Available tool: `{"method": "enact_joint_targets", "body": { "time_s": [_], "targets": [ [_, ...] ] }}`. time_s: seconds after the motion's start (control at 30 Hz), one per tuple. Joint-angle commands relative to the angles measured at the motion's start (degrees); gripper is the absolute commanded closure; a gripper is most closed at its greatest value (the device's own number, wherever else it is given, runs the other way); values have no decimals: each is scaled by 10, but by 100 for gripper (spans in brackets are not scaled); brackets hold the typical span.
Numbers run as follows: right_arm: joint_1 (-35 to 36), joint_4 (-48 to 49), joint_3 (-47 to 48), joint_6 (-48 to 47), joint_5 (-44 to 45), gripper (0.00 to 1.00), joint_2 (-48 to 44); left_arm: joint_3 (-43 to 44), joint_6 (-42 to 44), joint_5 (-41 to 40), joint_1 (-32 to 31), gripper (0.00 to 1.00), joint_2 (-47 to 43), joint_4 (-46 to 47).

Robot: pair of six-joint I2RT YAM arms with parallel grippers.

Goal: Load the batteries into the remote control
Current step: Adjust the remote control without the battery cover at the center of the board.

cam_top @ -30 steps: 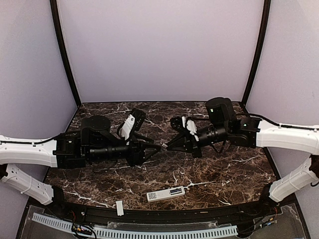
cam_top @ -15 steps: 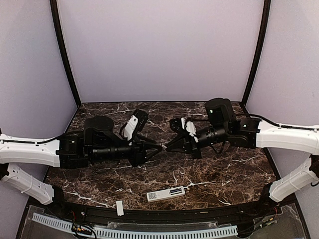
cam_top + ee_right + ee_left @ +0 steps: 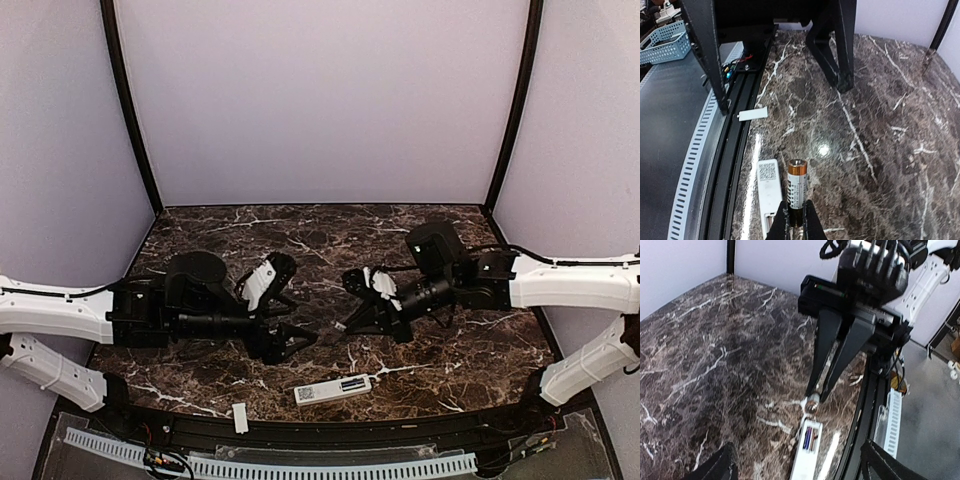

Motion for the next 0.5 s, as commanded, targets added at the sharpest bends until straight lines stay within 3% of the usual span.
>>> {"method": "enact_joint_targets", "body": {
  "time_s": [0.0, 0.13, 0.23, 0.47],
  "targets": [
    [6, -9, -43, 45, -9, 100, 1, -59, 81, -9, -26, 15, -2, -85],
    [6, 23, -84, 74, 14, 100, 0, -71, 118, -41, -78, 17, 50, -80],
    [6, 51, -103, 98, 23, 100, 11, -56, 142, -54, -91, 23, 128, -99],
    [6, 50, -65, 151, 78, 100, 109, -5, 171, -98, -116, 31, 247, -118]
  ]
}}
